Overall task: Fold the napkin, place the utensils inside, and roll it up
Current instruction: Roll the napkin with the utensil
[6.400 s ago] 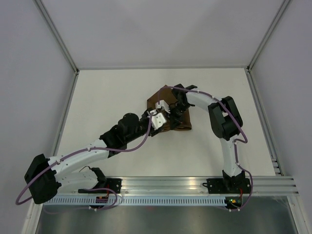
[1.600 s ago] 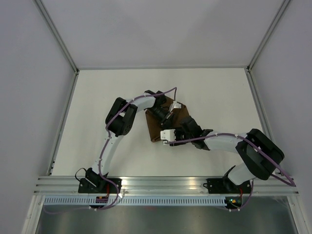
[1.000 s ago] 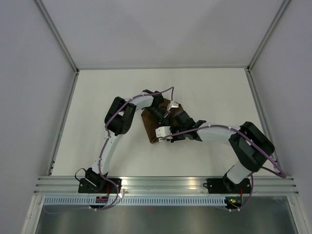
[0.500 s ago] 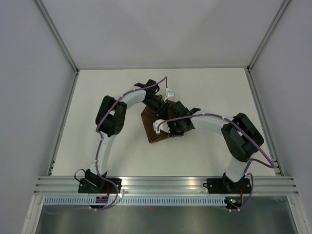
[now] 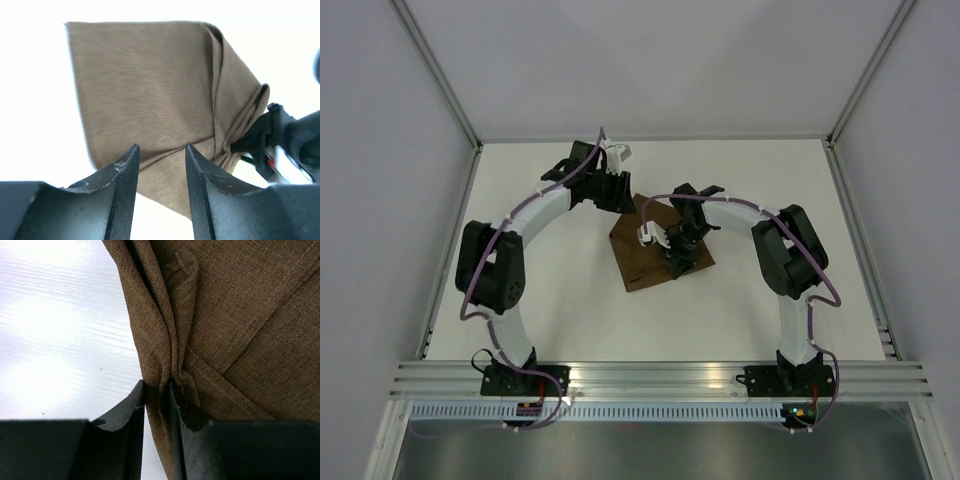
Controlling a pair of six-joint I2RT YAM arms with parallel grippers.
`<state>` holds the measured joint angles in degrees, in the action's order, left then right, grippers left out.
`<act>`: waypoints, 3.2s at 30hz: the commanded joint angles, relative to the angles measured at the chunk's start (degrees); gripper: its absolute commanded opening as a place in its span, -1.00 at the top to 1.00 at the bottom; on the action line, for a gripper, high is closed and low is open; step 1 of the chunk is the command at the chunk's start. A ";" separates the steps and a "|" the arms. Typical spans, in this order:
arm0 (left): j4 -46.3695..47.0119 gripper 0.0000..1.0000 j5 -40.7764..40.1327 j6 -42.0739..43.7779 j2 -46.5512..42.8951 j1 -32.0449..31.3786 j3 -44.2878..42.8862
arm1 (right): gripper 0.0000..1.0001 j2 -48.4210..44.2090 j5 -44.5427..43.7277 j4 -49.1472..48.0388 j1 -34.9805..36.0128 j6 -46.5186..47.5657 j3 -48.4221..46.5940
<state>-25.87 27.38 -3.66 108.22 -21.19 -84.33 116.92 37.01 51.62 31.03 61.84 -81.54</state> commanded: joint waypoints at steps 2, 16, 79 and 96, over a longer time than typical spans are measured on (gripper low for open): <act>13.11 0.03 -14.35 -7.67 -14.42 -0.34 9.59 | 0.83 7.34 4.29 13.33 -2.45 4.42 -5.81; 34.91 -0.06 -37.12 0.75 -45.72 -13.42 36.86 | 0.82 18.24 6.40 21.77 -5.19 4.69 -17.68; 43.90 0.66 -24.68 21.06 -3.73 -34.27 38.37 | 0.82 27.04 7.28 28.01 -7.03 0.56 -28.24; 30.36 0.95 1.78 17.81 0.40 -24.60 30.12 | 0.01 10.97 16.86 15.98 -12.65 -11.04 -21.39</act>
<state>12.69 19.70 16.49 105.12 -46.35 -52.56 133.51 50.78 74.54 21.15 54.00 -103.83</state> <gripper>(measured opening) 0.241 0.492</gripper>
